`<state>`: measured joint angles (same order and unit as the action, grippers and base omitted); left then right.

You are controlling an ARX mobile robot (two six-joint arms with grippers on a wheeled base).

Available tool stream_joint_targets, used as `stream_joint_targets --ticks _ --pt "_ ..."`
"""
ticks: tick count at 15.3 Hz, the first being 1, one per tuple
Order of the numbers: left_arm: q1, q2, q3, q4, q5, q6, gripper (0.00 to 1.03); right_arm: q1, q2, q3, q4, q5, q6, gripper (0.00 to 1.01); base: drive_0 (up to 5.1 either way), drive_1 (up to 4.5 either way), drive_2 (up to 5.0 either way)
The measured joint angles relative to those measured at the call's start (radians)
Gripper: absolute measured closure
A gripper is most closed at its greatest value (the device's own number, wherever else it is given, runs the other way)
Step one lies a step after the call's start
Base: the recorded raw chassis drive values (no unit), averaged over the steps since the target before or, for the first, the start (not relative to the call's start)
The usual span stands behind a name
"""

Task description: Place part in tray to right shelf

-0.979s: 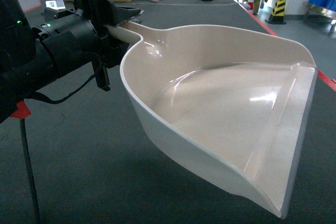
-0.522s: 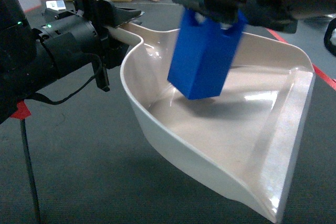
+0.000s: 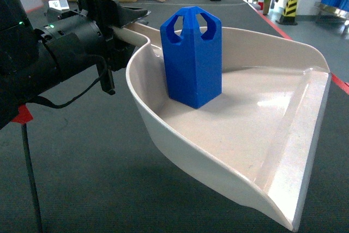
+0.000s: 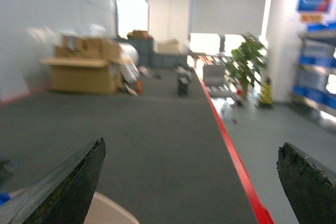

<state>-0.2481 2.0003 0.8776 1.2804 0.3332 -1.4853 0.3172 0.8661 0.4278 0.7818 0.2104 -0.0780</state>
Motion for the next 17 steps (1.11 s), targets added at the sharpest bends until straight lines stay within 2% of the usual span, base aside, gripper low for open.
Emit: stream_joint_targets --ticks 1,2,3,6,17 --pt "0.001 0.000 0.000 0.000 -0.001 0.000 0.91 -0.018 -0.099 -0.158 -0.056 0.116 0.005 0.03 0.0 0.00 0.0" --pt "0.001 0.000 0.000 0.000 0.000 0.000 0.91 -0.004 -0.192 -0.307 -0.145 0.179 0.036 0.03 0.0 0.00 0.0" --pt "0.001 0.000 0.000 -0.001 -0.001 0.000 0.91 0.005 -0.235 -0.387 -0.164 0.178 0.050 0.03 0.0 0.00 0.0" --pt "0.007 0.000 0.000 0.000 -0.006 0.001 0.91 0.010 -0.240 -0.361 -0.146 0.179 0.063 0.03 0.0 -0.74 0.7" --pt "0.001 0.000 -0.001 -0.002 -0.001 0.000 0.91 0.010 -0.240 -0.361 -0.144 0.179 0.064 0.03 4.9 -2.55 -2.6"
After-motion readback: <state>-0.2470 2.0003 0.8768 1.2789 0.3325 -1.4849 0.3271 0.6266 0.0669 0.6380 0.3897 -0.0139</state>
